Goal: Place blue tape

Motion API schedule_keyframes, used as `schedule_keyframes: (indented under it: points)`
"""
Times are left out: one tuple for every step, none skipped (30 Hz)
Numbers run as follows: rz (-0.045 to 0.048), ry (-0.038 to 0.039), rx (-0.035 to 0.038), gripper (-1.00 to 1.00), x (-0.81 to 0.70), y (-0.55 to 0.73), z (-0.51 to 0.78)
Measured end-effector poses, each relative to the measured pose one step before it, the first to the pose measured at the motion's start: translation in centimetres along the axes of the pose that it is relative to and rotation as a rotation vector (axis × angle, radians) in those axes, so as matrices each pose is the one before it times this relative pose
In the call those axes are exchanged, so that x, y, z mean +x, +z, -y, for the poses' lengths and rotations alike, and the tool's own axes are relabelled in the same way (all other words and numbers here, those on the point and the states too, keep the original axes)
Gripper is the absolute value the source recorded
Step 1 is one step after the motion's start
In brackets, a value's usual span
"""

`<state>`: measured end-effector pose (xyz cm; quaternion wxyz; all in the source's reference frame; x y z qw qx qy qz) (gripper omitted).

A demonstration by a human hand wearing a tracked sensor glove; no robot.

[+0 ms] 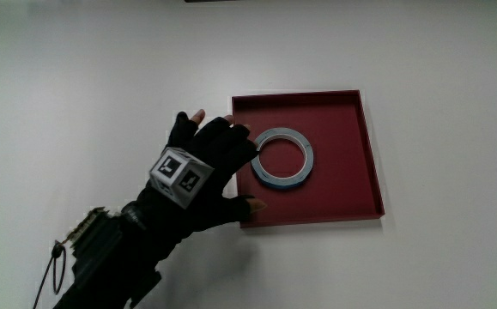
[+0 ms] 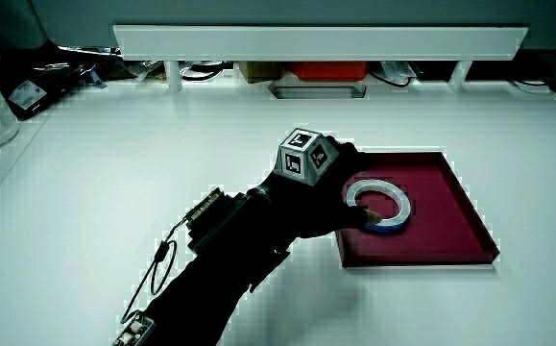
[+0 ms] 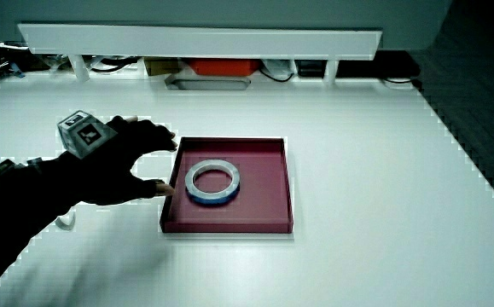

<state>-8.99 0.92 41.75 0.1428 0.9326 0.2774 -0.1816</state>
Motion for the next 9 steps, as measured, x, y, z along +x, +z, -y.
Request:
schedule_keyframes:
  points:
    - [0.02643,-0.00255,0.01345,-1.00,-0.351,-0.110,0.329]
    - [-0.01965,-0.00134,0.01450,-1.00,0.039,0.416,0.329]
    - [-0.03956,0.00390,-0.01267,-1.00,0.276,0.803,0.247]
    - [0.03128,0.00605,0.00625,-1.00,-0.428,-0.304,0.282]
    - [0.00911,0.00138,0.00961,-1.00,-0.222,0.034,0.323]
    - [-0.05386,-0.00528,-0.00412,-1.00,0.521,1.208,0.264]
    - [0.03819,0.00233,0.01596,-1.00,-0.574,-0.452,0.387]
    - [-0.00462,0.01029,-0.02062,-1.00,-0.101,0.292,0.366]
    - [-0.01627,-0.00520,0.00888,-1.00,0.103,0.507,0.356]
